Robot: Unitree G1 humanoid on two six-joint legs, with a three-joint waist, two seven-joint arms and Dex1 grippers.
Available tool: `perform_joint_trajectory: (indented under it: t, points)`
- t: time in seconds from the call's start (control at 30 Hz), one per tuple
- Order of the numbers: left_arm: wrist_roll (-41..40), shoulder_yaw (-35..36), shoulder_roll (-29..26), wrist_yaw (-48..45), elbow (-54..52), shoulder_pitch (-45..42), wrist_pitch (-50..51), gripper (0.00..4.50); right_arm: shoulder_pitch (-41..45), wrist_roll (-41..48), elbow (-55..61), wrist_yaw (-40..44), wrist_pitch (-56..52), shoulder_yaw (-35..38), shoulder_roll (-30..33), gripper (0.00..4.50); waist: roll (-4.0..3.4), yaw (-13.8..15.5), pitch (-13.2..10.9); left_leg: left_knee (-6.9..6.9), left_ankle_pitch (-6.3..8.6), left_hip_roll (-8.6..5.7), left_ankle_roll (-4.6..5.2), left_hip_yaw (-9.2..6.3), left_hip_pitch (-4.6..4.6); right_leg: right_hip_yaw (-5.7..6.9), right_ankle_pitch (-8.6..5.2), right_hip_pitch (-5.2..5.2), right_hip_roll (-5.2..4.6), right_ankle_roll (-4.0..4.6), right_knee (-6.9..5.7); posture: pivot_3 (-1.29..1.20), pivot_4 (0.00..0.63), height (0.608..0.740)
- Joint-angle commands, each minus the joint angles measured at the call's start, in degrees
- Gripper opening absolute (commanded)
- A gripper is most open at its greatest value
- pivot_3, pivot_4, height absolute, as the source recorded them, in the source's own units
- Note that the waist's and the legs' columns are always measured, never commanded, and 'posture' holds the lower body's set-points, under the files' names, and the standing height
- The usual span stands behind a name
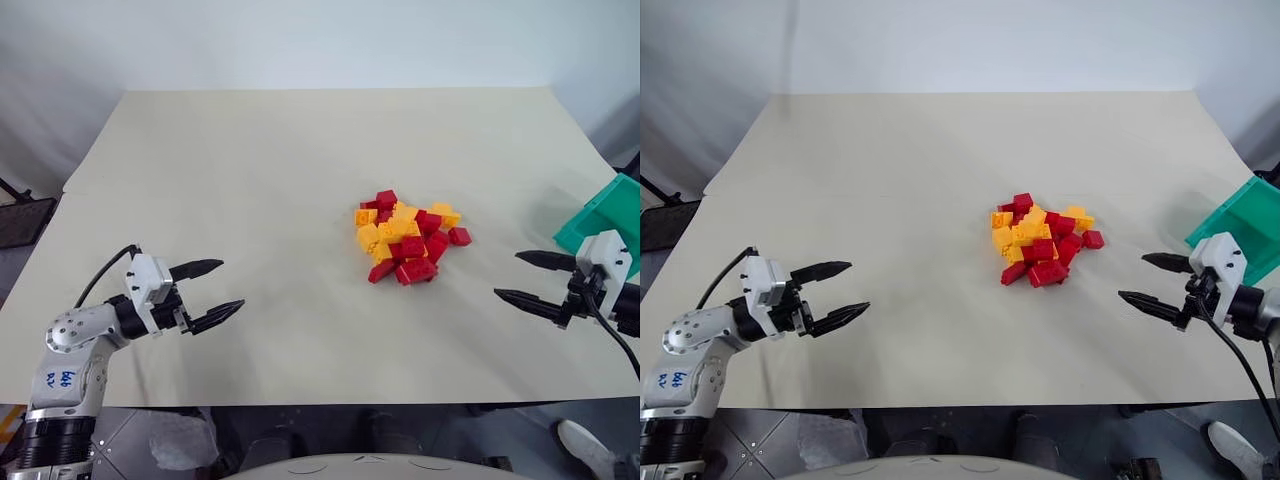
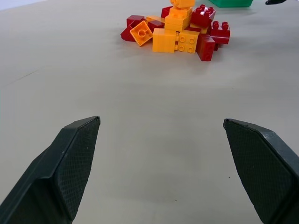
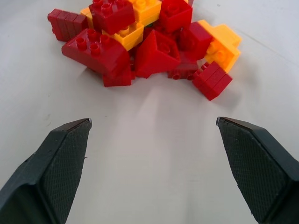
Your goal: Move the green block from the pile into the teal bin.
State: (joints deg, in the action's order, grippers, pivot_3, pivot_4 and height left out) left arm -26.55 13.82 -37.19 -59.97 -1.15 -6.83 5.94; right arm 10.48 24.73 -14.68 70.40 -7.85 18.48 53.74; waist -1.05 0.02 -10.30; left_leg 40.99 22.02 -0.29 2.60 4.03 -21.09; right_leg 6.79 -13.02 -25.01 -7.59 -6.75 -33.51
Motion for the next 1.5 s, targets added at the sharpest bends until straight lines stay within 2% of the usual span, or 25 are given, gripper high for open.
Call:
perform_joint_trajectory:
  t: [0.03,0.13,0.53,0.6,0.7,0.9,1.0,1.1,1.17,1.23,1.33,1.5]
  points:
    - [0.3,0.0,-0.1,0.1,0.2,-1.5,-1.8,4.50,-0.5,1.3,2.2,-0.7,-0.4,2.5,0.4,4.49,0.00,0.0,0.0,0.00,0.00,0.00,0.00,0.00,0.00,0.00,0.00,0.00,0.00,0.00,0.00,0.00,0.150,0.740]
    - [0.5,-0.1,0.3,3.4,0.0,-2.3,1.3,4.50,-1.1,1.1,3.0,-1.5,-1.3,2.5,0.5,4.49,0.00,0.1,0.0,0.04,-0.01,-0.01,0.01,-0.01,0.01,0.01,0.00,0.03,0.00,0.00,-0.02,0.00,0.150,0.740]
    - [-0.2,-0.6,-0.1,2.5,-0.7,-3.0,0.7,4.50,-1.6,-1.0,6.0,-5.5,-2.3,1.5,0.6,4.49,0.00,0.1,0.0,0.05,-0.01,0.00,0.01,0.00,0.04,-0.01,0.00,0.06,0.01,0.00,-0.03,0.00,0.150,0.740]
    - [-0.7,-0.7,0.0,1.3,-0.5,-3.5,0.1,4.50,-1.9,1.0,8.6,-5.4,-4.3,2.5,0.2,4.10,0.00,0.1,0.0,0.06,-0.01,0.00,0.01,0.00,0.04,0.00,0.00,0.06,0.02,-0.01,-0.03,0.00,0.150,0.740]
    - [-0.7,-1.5,-0.1,0.0,0.4,-4.8,0.3,4.50,-2.1,3.0,13.0,-6.9,-8.3,2.6,0.0,3.20,0.00,0.1,0.0,0.07,-0.01,0.00,0.02,0.00,0.04,0.00,0.00,0.06,0.03,-0.01,-0.04,0.00,0.150,0.740]
    - [-1.3,-2.8,1.0,-3.2,3.9,-9.5,-0.5,4.50,-3.5,6.9,25.5,-11.7,-18.7,0.2,-1.2,1.09,0.00,0.3,0.0,0.10,-0.01,0.00,0.01,-0.02,0.04,0.02,0.00,0.08,0.04,-0.01,-0.05,0.00,0.150,0.740]
    - [-1.4,-4.7,1.7,-5.9,6.1,-13.4,-0.8,4.50,-1.2,9.3,34.6,-17.4,-25.0,-4.4,-4.4,0.07,0.00,0.3,0.0,0.11,-0.01,0.00,0.01,-0.03,0.04,0.03,0.00,0.08,0.06,-0.01,-0.07,0.00,0.150,0.740]
    - [-1.4,-5.1,2.4,-7.1,7.7,-15.6,-1.1,4.50,0.1,9.8,38.6,-20.4,-28.1,-6.6,-6.3,0.03,0.01,0.3,0.0,0.15,-0.02,-0.01,0.00,-0.03,0.03,0.02,0.00,0.06,0.06,-0.01,-0.12,0.00,0.150,0.740]
    - [-1.2,-5.9,2.8,-8.4,9.2,-17.3,-0.9,4.50,2.0,9.9,42.2,-24.9,-30.4,-9.9,-9.8,0.03,0.02,0.3,0.0,0.15,-0.02,-0.03,0.00,-0.03,0.02,0.02,0.00,0.07,0.06,-0.01,-0.11,0.00,0.150,0.740]
    - [-0.6,-7.2,3.8,-9.2,11.4,-19.9,-1.2,4.50,5.9,6.1,44.3,-31.4,-31.6,-16.8,-15.8,0.03,0.06,0.2,0.0,0.15,-0.02,-0.03,0.00,-0.02,0.01,0.03,0.01,0.05,0.10,-0.01,-0.12,0.00,0.150,0.740]
    - [0.3,-8.2,5.4,-9.8,14.1,-22.4,-2.6,4.50,10.4,-2.0,42.2,-38.5,-33.9,-25.2,-20.1,0.03,0.06,0.0,0.0,0.21,-0.04,-0.04,-0.03,-0.01,0.00,0.02,0.00,0.02,0.13,-0.01,-0.20,0.00,0.150,0.740]
    - [0.5,-9.3,7.3,-10.3,16.2,-24.9,-3.7,4.50,13.9,-11.3,32.2,-42.7,-26.3,-30.4,-24.8,0.03,0.09,0.0,0.0,0.19,-0.07,-0.12,0.03,-0.01,-0.09,0.05,0.01,-0.02,0.11,-0.02,-0.18,0.00,0.150,0.740]
